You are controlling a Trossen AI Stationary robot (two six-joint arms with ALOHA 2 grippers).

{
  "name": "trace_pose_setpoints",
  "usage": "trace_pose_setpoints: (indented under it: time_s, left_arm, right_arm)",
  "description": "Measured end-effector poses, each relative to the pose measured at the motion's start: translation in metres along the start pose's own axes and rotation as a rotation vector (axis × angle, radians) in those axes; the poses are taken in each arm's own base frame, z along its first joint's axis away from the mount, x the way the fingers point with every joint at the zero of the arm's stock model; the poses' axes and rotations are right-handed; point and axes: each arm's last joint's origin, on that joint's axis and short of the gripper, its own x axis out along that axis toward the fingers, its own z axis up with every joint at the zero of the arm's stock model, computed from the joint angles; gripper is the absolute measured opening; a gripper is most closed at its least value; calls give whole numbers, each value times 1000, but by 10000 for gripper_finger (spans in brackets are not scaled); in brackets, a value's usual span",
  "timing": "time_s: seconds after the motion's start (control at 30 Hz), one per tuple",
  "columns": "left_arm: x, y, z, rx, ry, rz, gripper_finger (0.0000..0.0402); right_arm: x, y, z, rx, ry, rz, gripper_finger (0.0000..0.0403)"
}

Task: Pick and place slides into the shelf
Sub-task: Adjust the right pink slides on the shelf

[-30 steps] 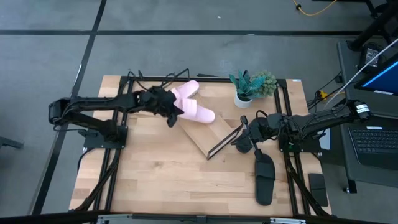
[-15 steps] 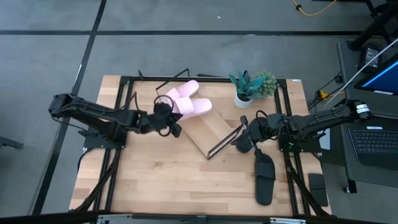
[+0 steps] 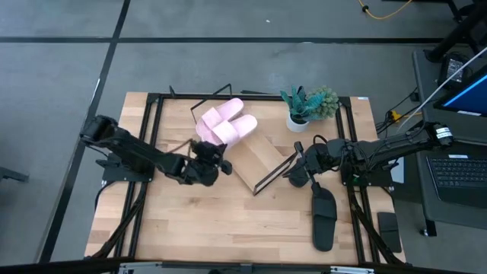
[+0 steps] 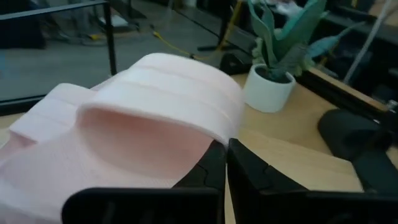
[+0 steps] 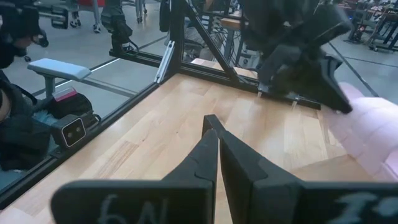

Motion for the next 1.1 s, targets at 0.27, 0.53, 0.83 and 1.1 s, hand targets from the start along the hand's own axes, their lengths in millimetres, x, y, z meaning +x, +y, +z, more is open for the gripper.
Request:
trace_pose_setpoints:
  time_s: [0.27, 0.53, 0.83, 1.1]
  left_arm:
    - [5, -12, -24, -49, -105, 51, 0]
    - [8, -15, -39, -67, -131, 70, 0]
    - [14, -13, -55, -90, -149, 100, 0]
    - [20, -10, -66, -116, -161, 125, 0]
  right_arm:
    - [0, 0, 0, -18, 3, 0, 21]
    - [0, 0, -1, -17, 10, 1, 21]
    - [0, 0, -1, -13, 12, 2, 21]
    - [0, 0, -2, 13, 20, 3, 21]
